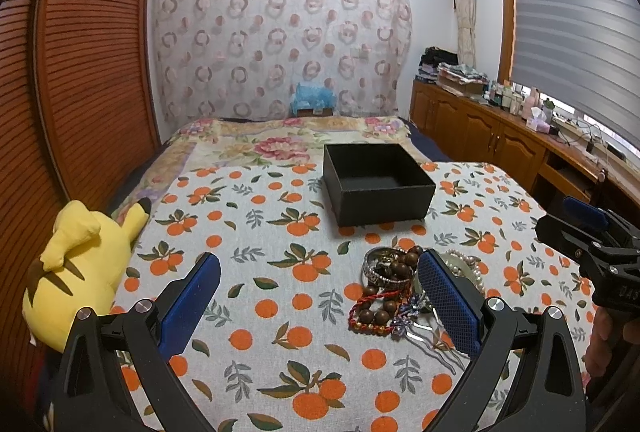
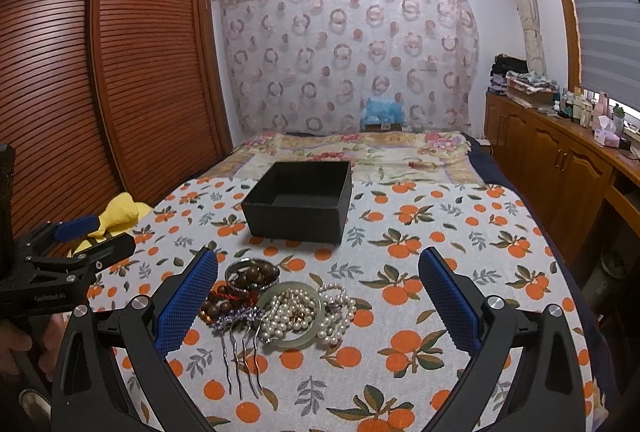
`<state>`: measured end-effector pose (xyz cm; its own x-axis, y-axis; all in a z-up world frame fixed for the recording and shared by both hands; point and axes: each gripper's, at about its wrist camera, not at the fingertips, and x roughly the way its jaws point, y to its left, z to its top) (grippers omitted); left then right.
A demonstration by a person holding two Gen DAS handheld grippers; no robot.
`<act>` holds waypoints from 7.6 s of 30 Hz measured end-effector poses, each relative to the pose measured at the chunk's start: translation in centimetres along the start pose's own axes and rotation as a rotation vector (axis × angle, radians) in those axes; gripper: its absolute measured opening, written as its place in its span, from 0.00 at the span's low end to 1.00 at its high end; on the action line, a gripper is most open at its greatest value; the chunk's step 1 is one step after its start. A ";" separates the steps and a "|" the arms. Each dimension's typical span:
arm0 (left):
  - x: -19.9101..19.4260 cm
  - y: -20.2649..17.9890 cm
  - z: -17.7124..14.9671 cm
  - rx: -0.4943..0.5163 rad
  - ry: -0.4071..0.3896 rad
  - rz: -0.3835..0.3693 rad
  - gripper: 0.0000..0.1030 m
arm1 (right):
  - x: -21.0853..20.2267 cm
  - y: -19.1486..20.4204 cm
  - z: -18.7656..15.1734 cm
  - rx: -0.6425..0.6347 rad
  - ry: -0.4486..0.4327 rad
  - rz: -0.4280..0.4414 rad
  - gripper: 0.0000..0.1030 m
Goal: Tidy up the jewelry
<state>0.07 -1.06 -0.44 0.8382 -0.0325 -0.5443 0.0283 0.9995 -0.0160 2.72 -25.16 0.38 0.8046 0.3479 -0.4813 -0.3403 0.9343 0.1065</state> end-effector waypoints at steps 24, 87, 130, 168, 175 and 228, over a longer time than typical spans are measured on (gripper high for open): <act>5.9 -2.5 -2.5 0.068 0.213 -0.250 0.64 | 1.9 -0.8 -3.3 -0.030 0.106 0.059 0.91; 5.8 0.2 -1.4 -0.002 0.137 -0.247 0.22 | 12.5 1.1 -1.8 -0.296 0.411 0.171 0.25; 13.6 -0.2 9.5 0.032 0.068 -0.151 0.22 | 11.0 -3.0 8.0 -0.242 0.148 0.049 0.08; 11.7 0.6 3.2 0.064 0.181 -0.190 0.30 | 20.3 0.5 6.7 -0.268 0.247 0.061 0.10; 10.9 0.0 1.5 0.057 0.199 -0.219 0.40 | 20.0 0.4 6.1 -0.267 0.257 0.078 0.11; 8.7 -4.0 1.1 0.136 0.177 -0.247 0.54 | 8.2 -2.3 -1.0 -0.123 0.205 0.122 0.32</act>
<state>7.81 -5.31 -4.22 0.6898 -0.2615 -0.6751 0.3015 0.9515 -0.0605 9.63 -24.49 -4.72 0.6429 0.4229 -0.6386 -0.4956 0.8654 0.0743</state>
